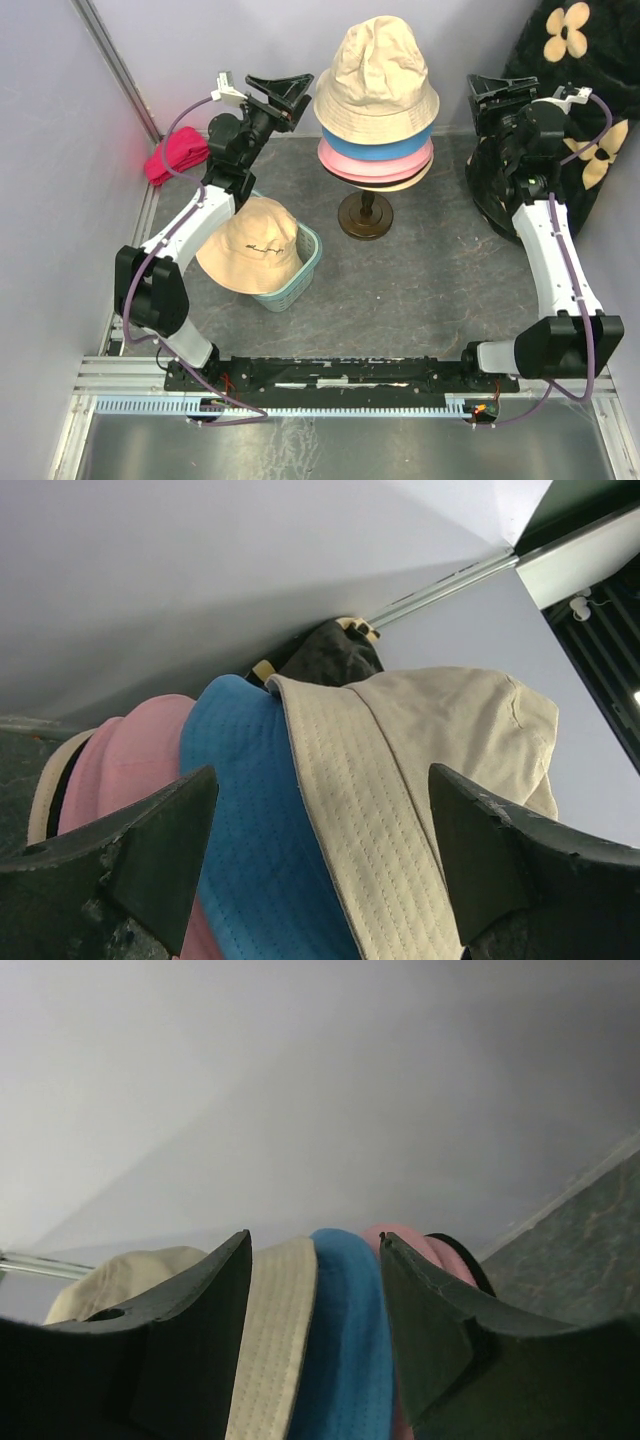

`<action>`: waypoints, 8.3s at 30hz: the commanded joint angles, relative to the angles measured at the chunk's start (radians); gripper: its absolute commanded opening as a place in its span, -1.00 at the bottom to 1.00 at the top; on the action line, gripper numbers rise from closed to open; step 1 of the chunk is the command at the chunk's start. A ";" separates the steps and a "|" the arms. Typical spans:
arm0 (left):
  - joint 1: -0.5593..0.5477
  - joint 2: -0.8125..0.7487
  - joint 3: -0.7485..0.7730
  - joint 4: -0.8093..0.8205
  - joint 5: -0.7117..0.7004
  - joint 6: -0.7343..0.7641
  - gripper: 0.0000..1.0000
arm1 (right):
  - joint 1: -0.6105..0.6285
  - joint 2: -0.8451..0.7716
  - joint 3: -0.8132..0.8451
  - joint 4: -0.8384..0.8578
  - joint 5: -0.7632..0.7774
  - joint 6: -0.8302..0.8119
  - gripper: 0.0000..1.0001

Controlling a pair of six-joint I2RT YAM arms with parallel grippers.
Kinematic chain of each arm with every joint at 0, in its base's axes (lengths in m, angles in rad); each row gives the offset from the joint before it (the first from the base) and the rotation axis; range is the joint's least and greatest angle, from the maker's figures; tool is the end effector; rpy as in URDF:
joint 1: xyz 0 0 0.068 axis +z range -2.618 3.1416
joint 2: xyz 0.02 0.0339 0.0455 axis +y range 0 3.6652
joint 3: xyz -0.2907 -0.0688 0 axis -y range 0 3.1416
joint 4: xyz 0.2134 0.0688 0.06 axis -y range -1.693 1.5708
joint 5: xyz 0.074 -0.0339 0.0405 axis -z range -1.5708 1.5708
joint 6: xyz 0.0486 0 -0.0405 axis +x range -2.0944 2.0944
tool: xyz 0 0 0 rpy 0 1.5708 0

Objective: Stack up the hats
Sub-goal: Stack the hat on the hat.

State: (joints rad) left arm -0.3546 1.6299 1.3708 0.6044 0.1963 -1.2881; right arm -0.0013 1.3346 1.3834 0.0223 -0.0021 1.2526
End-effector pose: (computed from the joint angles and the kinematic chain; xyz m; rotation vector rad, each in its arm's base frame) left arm 0.3468 -0.1385 0.4482 -0.4471 1.3157 -1.5253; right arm 0.2845 -0.0003 0.4752 0.9282 1.2843 0.9978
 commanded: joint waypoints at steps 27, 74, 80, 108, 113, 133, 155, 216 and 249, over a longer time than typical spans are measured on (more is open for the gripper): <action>0.008 0.089 0.070 0.163 0.117 -0.120 0.72 | 0.005 0.174 -0.008 0.349 -0.299 0.455 0.19; -0.016 0.197 0.083 0.370 0.141 -0.257 -0.50 | 0.055 0.271 -0.073 0.620 -0.306 0.721 -0.80; -0.016 0.216 0.081 0.386 0.117 -0.279 -0.55 | 0.053 0.289 -0.083 0.607 -0.260 0.716 -0.91; -0.043 0.130 -0.139 0.322 0.086 -0.248 -0.94 | 0.053 0.258 -0.217 0.557 -0.291 0.631 -0.97; -0.044 0.125 -0.163 0.298 0.077 -0.258 -0.95 | 0.053 0.262 -0.230 0.552 -0.291 0.626 -0.97; -0.049 0.099 -0.155 0.220 0.072 -0.252 -0.91 | 0.051 0.219 -0.159 0.422 -0.261 0.481 -0.65; -0.050 0.058 -0.171 0.268 0.085 -0.264 -0.81 | 0.007 -0.127 -0.192 0.133 -0.159 0.325 0.01; -0.104 0.048 -0.245 0.204 0.012 -0.274 -0.94 | 0.128 -0.157 -0.460 0.212 -0.259 0.408 -0.97; -0.107 0.036 -0.184 -0.314 -0.036 -0.217 -0.95 | 0.144 -0.071 -0.516 0.124 -0.285 0.317 -0.97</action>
State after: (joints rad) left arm -0.4511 1.6325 1.2037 0.6743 0.1337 -1.5738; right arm 0.1299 1.2102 0.9260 0.4240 -0.2340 1.6718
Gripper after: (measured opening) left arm 0.087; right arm 0.024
